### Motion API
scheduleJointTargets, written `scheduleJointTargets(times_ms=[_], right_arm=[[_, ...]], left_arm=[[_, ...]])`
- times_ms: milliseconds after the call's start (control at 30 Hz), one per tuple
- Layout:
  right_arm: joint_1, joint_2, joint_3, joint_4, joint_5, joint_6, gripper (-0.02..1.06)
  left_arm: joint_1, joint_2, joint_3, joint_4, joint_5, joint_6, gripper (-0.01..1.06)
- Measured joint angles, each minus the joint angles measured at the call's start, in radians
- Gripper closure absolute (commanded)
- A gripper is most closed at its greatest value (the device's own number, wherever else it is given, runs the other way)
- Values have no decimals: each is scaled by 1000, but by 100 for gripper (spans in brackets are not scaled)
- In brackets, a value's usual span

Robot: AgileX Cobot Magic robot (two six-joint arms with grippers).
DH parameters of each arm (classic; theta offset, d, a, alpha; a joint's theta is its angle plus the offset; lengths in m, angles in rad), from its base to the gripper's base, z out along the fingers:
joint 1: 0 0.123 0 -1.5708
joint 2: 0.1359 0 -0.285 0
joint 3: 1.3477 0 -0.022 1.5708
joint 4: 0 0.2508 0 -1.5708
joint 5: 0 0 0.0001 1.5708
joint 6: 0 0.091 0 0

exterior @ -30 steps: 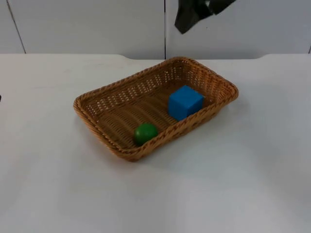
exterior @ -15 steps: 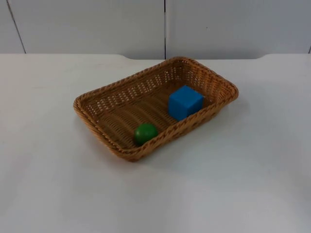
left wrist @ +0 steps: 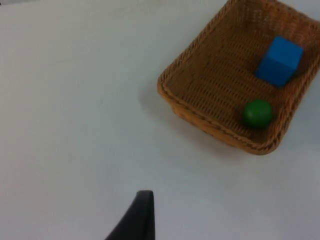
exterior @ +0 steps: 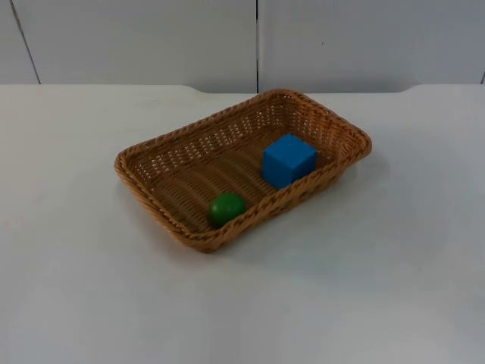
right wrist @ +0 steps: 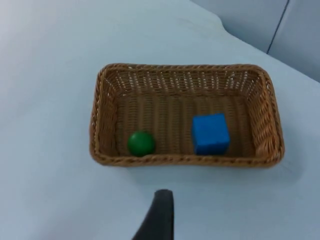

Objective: Place all geometric objects except the red cube into the basket.

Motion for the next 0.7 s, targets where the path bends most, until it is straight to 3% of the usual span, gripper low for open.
scheduleJointTargets(times_ms=[233,467,700], right_arm=[[0,-345,237,2,-6,6,26],[4,-605,324,2,12,12,26],[4,-834,365,-2,106,52,26]], left_arm=[[0,-215,73,-7,6,-6,0],[0,-367,107,-4,57,-47,0],[0,-508,109,101,131,-108,0]])
